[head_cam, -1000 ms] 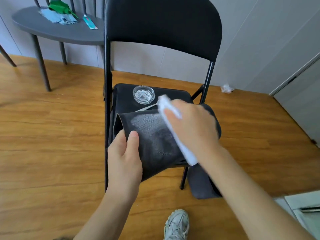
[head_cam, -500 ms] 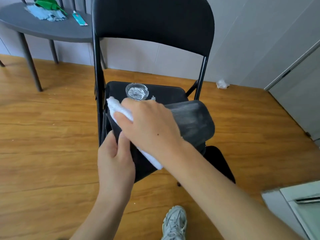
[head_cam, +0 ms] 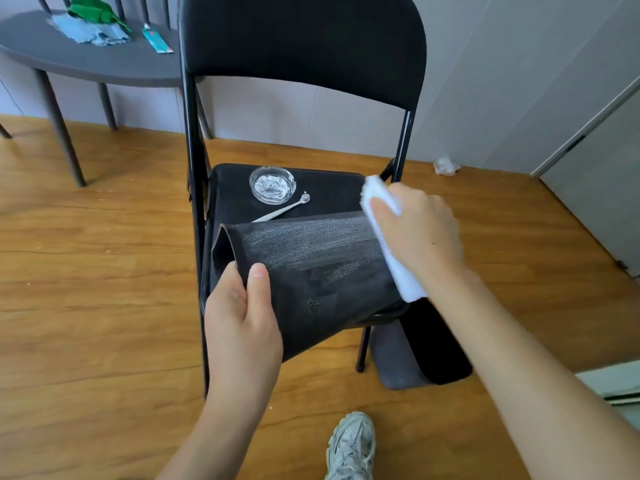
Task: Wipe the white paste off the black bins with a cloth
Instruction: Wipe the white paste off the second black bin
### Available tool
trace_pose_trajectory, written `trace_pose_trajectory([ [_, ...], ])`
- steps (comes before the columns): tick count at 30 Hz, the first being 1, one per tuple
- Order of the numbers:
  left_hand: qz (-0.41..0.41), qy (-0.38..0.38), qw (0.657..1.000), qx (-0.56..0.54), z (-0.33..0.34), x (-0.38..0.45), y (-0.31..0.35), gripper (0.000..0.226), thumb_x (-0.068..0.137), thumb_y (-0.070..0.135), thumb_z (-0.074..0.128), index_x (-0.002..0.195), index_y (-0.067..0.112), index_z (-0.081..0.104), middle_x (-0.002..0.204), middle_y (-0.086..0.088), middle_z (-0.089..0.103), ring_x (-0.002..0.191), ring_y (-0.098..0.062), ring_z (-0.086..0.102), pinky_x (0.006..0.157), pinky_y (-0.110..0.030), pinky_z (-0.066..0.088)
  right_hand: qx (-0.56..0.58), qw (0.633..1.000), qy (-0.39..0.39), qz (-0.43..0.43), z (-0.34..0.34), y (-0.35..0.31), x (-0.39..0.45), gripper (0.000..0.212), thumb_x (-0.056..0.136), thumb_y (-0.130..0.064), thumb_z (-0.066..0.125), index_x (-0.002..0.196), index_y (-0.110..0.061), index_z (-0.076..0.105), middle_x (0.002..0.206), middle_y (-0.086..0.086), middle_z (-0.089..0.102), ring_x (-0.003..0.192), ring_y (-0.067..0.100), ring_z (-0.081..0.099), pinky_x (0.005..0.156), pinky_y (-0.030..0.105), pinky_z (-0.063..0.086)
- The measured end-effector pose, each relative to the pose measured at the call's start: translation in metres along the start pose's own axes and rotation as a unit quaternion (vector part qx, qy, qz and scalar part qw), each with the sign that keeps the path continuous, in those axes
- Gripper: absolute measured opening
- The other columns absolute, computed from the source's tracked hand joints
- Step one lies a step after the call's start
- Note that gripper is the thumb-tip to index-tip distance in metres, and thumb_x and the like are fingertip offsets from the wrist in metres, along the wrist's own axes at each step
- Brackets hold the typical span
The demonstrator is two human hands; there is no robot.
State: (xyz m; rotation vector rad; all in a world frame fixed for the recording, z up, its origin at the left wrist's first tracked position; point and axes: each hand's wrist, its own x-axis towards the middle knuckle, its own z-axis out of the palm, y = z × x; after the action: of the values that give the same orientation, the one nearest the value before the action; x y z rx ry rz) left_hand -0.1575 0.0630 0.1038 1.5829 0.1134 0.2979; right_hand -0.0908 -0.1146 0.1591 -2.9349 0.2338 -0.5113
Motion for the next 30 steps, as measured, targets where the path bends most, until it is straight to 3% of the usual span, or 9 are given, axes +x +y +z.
trace_pose_trajectory([
  [3,-0.015,-0.005,1.0,0.011,-0.001,-0.004,-0.003,0.03,0.104,0.014,0.04,0.078,0.007,0.055,0.072,-0.002,0.064,0.06,-0.003,0.051,0.055,-0.014,0.038,0.035,0.988,-0.017,-0.152,-0.004,-0.07,-0.026,0.019,0.094,-0.026,0.043,0.075,-0.025,0.038,0.055,-0.004,0.029,0.058,0.03,0.038,0.05,0.034,0.034],
  [5,-0.032,0.001,0.999,0.011,-0.005,-0.006,-0.006,0.033,0.103,0.012,0.042,0.077,-0.007,0.045,0.071,-0.026,0.05,0.056,-0.012,0.038,0.049,-0.02,0.03,0.091,0.977,-0.049,-0.186,-0.002,-0.106,-0.038,0.026,0.093,-0.03,0.046,0.069,-0.024,0.039,0.054,-0.007,0.025,0.054,0.025,0.032,0.052,0.033,0.027],
  [7,-0.037,0.005,0.999,0.008,-0.008,-0.006,-0.006,0.036,0.102,0.012,0.043,0.074,-0.011,0.038,0.07,-0.034,0.04,0.055,-0.013,0.031,0.046,-0.021,0.025,0.113,0.973,-0.069,-0.188,-0.002,-0.119,-0.04,0.027,0.093,-0.033,0.047,0.067,-0.026,0.042,0.054,-0.008,0.027,0.05,0.018,0.028,0.054,0.033,0.025],
  [10,-0.021,0.009,1.0,0.019,-0.008,-0.007,-0.007,0.041,0.103,0.018,0.044,0.075,-0.011,0.038,0.068,-0.031,0.038,0.055,-0.011,0.032,0.047,-0.02,0.027,0.084,0.984,-0.068,-0.145,0.0,-0.097,-0.023,0.027,0.093,-0.035,0.044,0.07,-0.022,0.045,0.055,-0.007,0.03,0.056,0.024,0.035,0.053,0.034,0.028],
  [12,-0.018,0.007,1.0,0.016,-0.007,-0.009,-0.007,0.039,0.104,0.017,0.042,0.076,-0.01,0.041,0.067,-0.027,0.039,0.057,-0.01,0.034,0.049,-0.019,0.028,0.058,0.994,-0.066,-0.068,0.003,-0.059,-0.005,0.033,0.092,-0.035,0.041,0.065,-0.016,0.041,0.055,-0.006,0.04,0.054,0.023,0.044,0.051,0.029,0.031],
  [16,0.002,0.0,1.0,0.017,-0.007,-0.009,-0.005,0.041,0.104,0.016,0.042,0.066,0.003,0.035,0.057,0.004,0.032,0.052,-0.006,0.03,0.046,-0.016,0.026,-0.025,0.993,-0.051,0.103,0.001,0.039,0.015,0.035,0.088,-0.039,0.04,0.065,-0.015,0.05,0.06,0.0,0.053,0.054,0.02,0.05,0.05,0.026,0.033],
  [19,0.008,-0.015,1.0,0.015,-0.006,-0.004,-0.004,0.044,0.101,0.027,0.043,0.07,-0.004,0.037,0.061,-0.014,0.033,0.055,-0.016,0.029,0.048,-0.02,0.025,-0.029,0.986,-0.049,0.157,-0.001,0.071,0.008,0.036,0.089,-0.037,0.039,0.067,-0.011,0.051,0.062,0.006,0.053,0.055,0.025,0.047,0.05,0.028,0.032],
  [25,0.026,-0.044,0.999,0.015,-0.014,-0.001,-0.005,0.049,0.095,0.035,0.039,0.081,-0.012,0.044,0.07,-0.027,0.045,0.067,-0.04,0.04,0.056,-0.042,0.033,-0.04,0.987,0.071,0.137,0.009,0.068,-0.024,0.03,0.096,-0.036,0.039,0.083,-0.016,0.059,0.071,0.004,0.054,0.06,0.024,0.044,0.05,0.027,0.027],
  [30,-0.002,-0.033,0.999,-0.002,-0.013,0.004,-0.008,0.044,0.095,0.033,0.042,0.075,-0.006,0.039,0.067,-0.008,0.039,0.064,-0.016,0.036,0.054,-0.028,0.03,0.083,0.974,0.162,0.138,0.0,0.058,-0.026,0.03,0.093,-0.042,0.043,0.1,-0.019,0.061,0.083,0.006,0.062,0.075,0.026,0.05,0.065,0.038,0.046],
])
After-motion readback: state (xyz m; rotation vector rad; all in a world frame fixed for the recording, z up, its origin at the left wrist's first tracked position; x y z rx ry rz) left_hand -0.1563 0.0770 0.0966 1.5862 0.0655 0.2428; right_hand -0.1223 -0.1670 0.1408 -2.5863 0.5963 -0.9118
